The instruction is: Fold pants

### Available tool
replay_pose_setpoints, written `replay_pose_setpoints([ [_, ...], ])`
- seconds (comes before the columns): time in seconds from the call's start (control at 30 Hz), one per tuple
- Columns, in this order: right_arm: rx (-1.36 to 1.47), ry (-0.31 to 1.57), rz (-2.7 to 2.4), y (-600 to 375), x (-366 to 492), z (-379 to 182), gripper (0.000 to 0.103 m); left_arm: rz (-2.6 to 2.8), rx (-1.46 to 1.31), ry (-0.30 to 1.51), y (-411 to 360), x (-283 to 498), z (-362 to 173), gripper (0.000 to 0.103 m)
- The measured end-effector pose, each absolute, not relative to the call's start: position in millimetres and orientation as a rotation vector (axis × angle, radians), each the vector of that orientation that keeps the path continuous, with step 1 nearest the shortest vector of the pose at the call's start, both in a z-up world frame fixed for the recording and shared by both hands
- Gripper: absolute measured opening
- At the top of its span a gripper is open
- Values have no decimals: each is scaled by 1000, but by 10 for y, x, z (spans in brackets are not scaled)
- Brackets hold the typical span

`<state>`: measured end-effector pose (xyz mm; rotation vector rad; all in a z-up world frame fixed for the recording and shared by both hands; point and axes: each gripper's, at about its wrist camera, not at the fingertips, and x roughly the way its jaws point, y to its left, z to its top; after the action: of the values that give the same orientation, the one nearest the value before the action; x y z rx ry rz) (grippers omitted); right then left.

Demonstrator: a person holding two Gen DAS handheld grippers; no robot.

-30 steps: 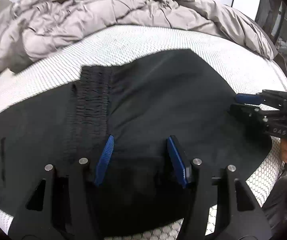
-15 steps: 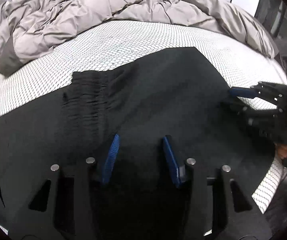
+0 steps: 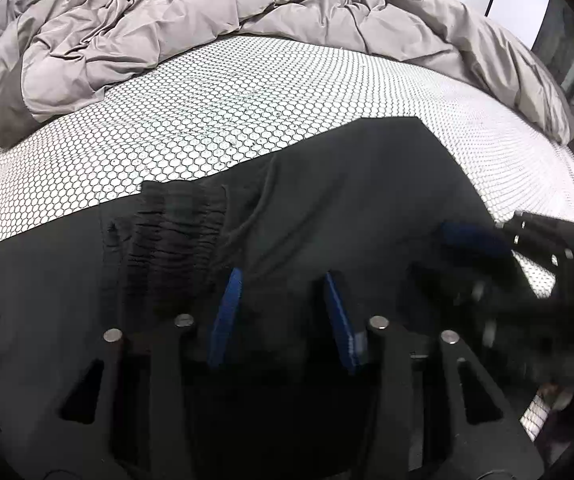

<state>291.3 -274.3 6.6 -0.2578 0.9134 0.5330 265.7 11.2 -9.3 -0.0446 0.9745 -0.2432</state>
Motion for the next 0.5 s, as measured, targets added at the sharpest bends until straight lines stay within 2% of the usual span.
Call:
replay_pose_setpoints([
  [0.1,-284,886,337,-3148,2983,111,42,-255,-72,976,188,2618,-77,35],
  [0.23,-149,875,370,-3377,2997,240,42,-314,-95,926,202,2477,192,36],
  [0.3,-115,832,421,-3323,2937,375,46,-293,-105,866,233,2511,327,41],
  [0.33,-104,826,448,-3250,2949,410,52,-274,-119,862,234,2553,326,43],
  [0.43,-127,830,469,-2983,3073,413,54,-240,-196,972,232,2797,48,43],
  [0.5,-182,873,490,-2830,3125,380,54,-216,-200,1009,253,2907,-111,38],
])
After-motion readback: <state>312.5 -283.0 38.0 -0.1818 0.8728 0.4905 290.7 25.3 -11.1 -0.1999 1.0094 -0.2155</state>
